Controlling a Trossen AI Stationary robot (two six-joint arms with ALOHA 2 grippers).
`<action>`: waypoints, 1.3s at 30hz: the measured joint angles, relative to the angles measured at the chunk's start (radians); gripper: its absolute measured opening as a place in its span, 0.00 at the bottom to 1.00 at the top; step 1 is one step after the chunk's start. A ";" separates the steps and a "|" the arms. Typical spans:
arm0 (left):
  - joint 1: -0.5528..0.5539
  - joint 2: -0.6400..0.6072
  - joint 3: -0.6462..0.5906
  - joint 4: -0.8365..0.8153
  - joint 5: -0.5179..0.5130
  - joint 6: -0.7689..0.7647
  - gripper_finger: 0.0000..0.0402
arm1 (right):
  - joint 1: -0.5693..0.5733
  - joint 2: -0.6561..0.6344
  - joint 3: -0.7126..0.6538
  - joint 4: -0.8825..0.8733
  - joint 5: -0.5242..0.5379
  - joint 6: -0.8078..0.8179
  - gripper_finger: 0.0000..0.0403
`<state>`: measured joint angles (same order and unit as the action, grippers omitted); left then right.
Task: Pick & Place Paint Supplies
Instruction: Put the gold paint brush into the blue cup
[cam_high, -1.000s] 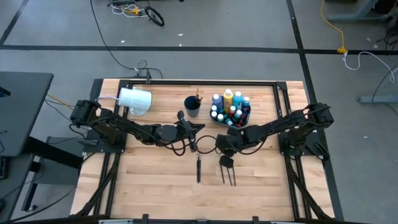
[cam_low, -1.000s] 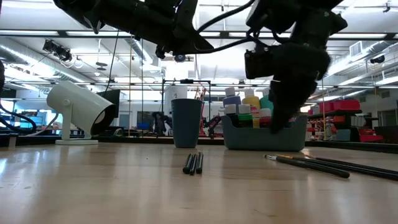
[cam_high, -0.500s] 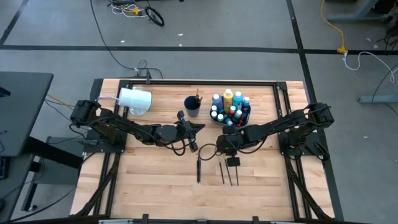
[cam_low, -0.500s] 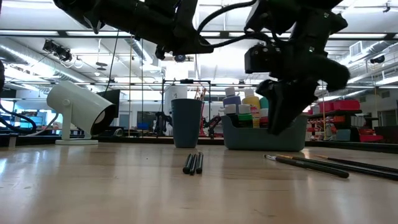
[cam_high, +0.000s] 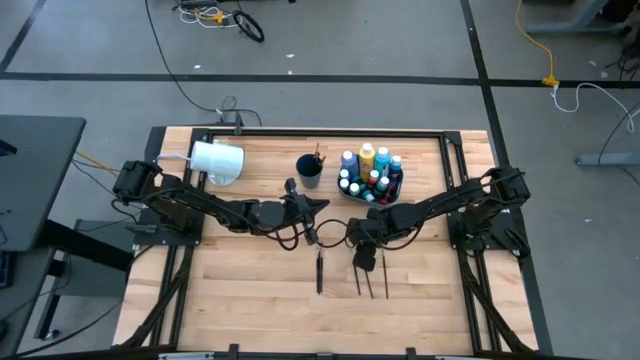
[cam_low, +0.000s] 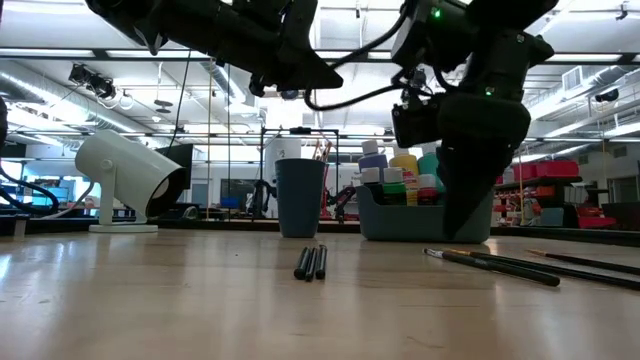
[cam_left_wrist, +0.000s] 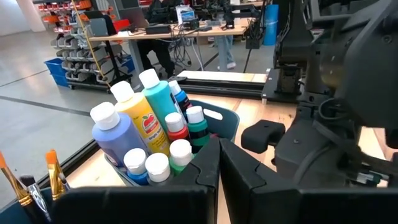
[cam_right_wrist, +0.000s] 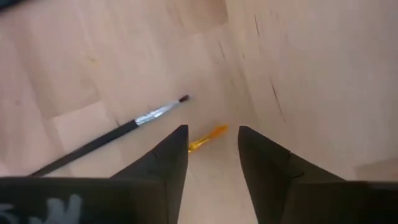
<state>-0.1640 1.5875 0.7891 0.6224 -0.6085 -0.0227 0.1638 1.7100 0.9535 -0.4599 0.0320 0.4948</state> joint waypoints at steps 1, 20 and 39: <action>0.000 0.000 0.000 -0.004 0.000 0.000 0.04 | -0.002 0.002 0.000 -0.006 -0.006 0.004 0.36; 0.000 0.000 0.000 -0.005 -0.001 0.000 0.04 | -0.012 0.077 0.005 0.014 -0.018 0.021 0.28; 0.000 0.000 0.000 -0.005 -0.001 0.000 0.04 | -0.021 0.029 0.029 0.075 -0.018 -0.032 0.00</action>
<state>-0.1640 1.5875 0.7891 0.6176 -0.6094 -0.0227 0.1431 1.7393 0.9828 -0.3850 0.0143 0.4632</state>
